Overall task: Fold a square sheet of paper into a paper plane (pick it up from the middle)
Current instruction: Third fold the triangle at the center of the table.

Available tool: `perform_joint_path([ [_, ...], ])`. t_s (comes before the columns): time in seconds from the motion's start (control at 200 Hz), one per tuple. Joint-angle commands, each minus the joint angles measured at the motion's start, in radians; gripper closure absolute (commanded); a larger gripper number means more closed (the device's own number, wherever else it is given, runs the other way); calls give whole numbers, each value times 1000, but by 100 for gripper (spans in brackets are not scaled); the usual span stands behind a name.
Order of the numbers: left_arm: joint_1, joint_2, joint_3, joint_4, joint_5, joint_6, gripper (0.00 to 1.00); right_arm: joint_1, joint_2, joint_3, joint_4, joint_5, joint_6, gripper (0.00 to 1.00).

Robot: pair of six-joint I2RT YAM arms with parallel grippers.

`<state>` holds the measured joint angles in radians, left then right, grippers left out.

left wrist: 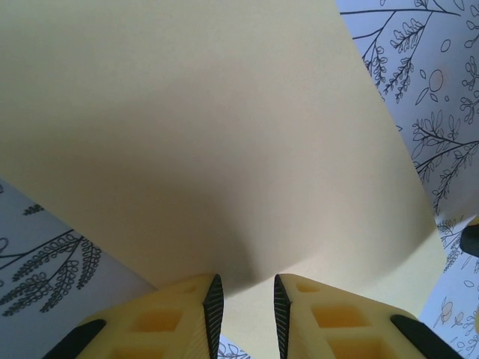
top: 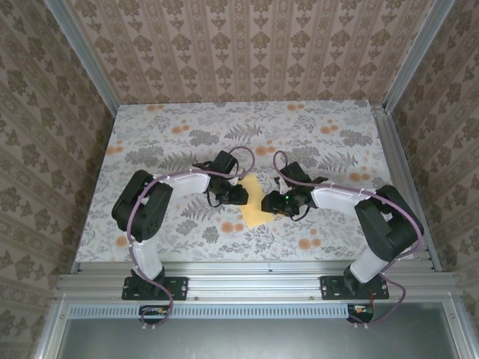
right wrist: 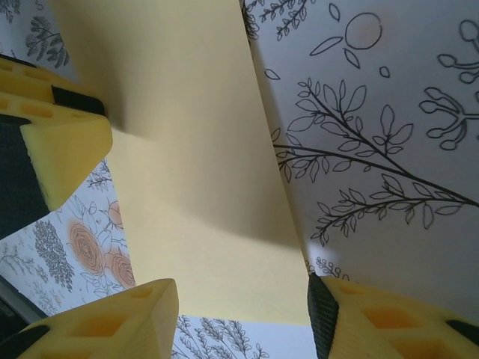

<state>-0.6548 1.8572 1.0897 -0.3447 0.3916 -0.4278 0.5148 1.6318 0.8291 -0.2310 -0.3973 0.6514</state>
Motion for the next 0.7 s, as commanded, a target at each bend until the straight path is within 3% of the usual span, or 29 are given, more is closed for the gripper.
perform_joint_path([
  [0.0,-1,34,1,-34,-17,30,72,-2,18,-3,12,-23,10,47],
  [0.695,27,43,-64,-16,-19,49,79,24,64,30,48,-67,26,46],
])
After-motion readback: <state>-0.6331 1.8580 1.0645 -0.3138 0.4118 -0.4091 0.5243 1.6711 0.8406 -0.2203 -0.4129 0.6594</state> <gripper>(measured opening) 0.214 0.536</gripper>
